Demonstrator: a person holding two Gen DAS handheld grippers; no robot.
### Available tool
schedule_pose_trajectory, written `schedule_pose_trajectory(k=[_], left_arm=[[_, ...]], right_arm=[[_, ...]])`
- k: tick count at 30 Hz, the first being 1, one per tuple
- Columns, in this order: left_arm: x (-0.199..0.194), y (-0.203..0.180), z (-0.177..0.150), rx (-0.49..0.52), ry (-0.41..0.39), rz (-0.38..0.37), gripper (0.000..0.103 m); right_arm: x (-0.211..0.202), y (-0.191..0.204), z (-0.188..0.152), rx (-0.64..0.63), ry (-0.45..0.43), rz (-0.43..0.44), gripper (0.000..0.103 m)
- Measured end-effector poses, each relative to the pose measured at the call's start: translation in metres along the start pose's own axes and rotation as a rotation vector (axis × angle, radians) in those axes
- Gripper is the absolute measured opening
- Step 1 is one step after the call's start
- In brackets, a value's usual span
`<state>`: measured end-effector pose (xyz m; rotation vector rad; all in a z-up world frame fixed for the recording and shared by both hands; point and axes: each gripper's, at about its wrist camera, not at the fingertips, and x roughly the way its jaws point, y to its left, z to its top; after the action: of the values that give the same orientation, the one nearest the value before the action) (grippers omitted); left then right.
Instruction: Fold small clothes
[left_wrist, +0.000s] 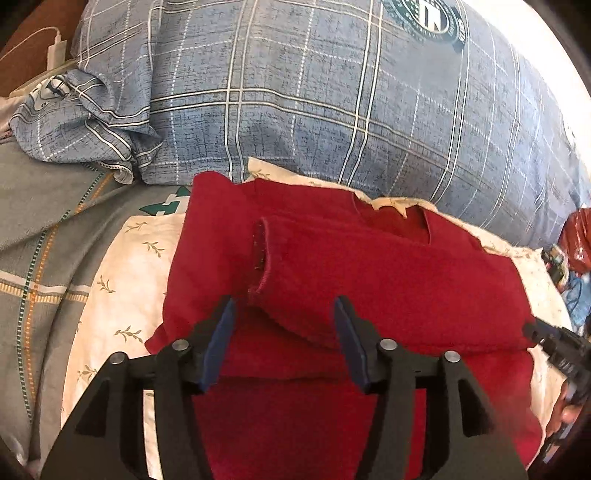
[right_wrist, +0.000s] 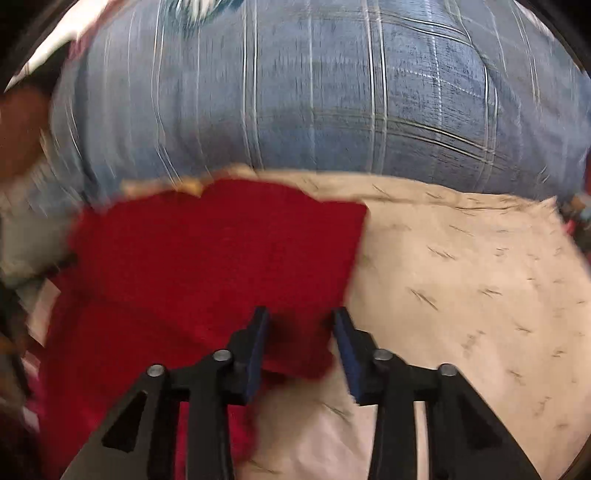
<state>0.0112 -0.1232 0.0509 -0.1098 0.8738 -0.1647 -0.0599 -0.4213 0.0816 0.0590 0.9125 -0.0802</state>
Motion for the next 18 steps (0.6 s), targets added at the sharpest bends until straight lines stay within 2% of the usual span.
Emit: schedule_pose_trajectory(k=[1, 4, 6, 8, 11, 14, 18], left_arm=[[0.002, -0.001, -0.001, 0.009, 0.01, 0.006, 0.057], [0.003, 0.0, -0.003, 0.024, 0.011, 0.011, 0.057], [-0.001, 0.001, -0.002, 0.022, 0.002, 0.008, 0.057], [-0.005, 0.001, 0.0, 0.014, -0.018, 0.011, 0.063], [-0.002, 0.0, 0.004, -0.006, -0.027, 0.01, 0.063], [0.009, -0.001, 0.005, -0.025, -0.007, 0.03, 0.063], [0.024, -0.002, 0.006, -0.019, 0.024, 0.065, 0.066]], right_arm=[[0.004, -0.003, -0.007, -0.002, 0.01, -0.011, 0.032], [-0.002, -0.018, -0.013, 0.069, -0.008, 0.042, 0.033], [-0.006, -0.019, -0.009, 0.086, -0.009, 0.049, 0.034], [-0.016, -0.02, -0.001, 0.097, -0.043, 0.066, 0.038], [-0.023, -0.017, 0.016, 0.097, -0.104, 0.07, 0.038], [-0.007, -0.008, 0.035, 0.088, -0.114, 0.074, 0.038], [0.035, -0.004, 0.052, 0.089, -0.046, 0.032, 0.033]])
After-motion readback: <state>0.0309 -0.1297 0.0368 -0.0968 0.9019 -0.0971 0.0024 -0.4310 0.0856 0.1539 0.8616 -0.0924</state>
